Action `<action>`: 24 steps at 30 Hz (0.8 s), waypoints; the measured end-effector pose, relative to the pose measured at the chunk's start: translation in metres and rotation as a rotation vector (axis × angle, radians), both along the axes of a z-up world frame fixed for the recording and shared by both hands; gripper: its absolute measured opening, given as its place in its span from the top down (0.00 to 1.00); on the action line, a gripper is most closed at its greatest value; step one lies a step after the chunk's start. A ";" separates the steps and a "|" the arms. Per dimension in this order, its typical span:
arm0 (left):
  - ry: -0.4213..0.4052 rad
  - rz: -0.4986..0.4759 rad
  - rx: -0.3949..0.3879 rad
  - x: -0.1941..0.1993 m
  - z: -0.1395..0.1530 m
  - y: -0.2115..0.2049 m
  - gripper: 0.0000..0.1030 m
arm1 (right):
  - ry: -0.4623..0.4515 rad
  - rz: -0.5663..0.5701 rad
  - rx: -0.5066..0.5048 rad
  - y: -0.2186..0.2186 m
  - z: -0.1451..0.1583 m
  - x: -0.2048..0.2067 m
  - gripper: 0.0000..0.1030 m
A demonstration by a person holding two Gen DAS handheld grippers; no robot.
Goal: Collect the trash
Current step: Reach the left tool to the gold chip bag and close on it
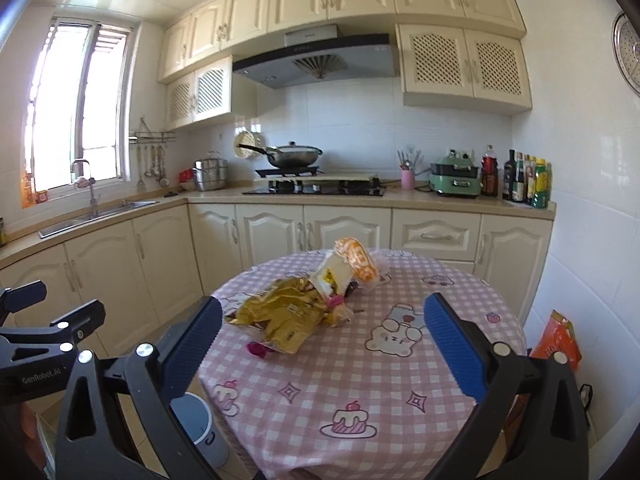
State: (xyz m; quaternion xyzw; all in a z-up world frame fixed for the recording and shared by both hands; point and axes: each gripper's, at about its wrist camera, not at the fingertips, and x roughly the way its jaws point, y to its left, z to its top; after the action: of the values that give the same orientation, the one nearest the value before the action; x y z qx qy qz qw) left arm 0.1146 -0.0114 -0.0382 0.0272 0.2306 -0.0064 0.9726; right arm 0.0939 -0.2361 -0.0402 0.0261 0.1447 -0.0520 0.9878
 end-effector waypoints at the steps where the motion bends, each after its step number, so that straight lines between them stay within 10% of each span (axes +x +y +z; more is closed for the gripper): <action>1: 0.015 -0.006 -0.003 0.007 -0.001 -0.001 0.06 | 0.014 -0.011 0.006 -0.004 -0.002 0.006 0.04; 14: 0.196 -0.198 0.004 0.129 -0.033 -0.066 0.16 | 0.155 -0.119 0.119 -0.061 -0.041 0.103 0.04; 19: 0.279 -0.262 0.020 0.167 -0.050 -0.093 0.34 | 0.205 -0.123 0.155 -0.073 -0.055 0.133 0.04; 24: 0.366 -0.323 -0.010 0.186 -0.069 -0.101 0.85 | 0.243 -0.113 0.178 -0.079 -0.068 0.158 0.04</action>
State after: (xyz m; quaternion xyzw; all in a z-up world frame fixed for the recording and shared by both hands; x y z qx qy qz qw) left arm 0.3011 -0.1124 -0.1076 0.0573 0.3955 -0.1677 0.9012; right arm 0.2518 -0.3155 -0.1081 0.1151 0.2654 -0.0972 0.9523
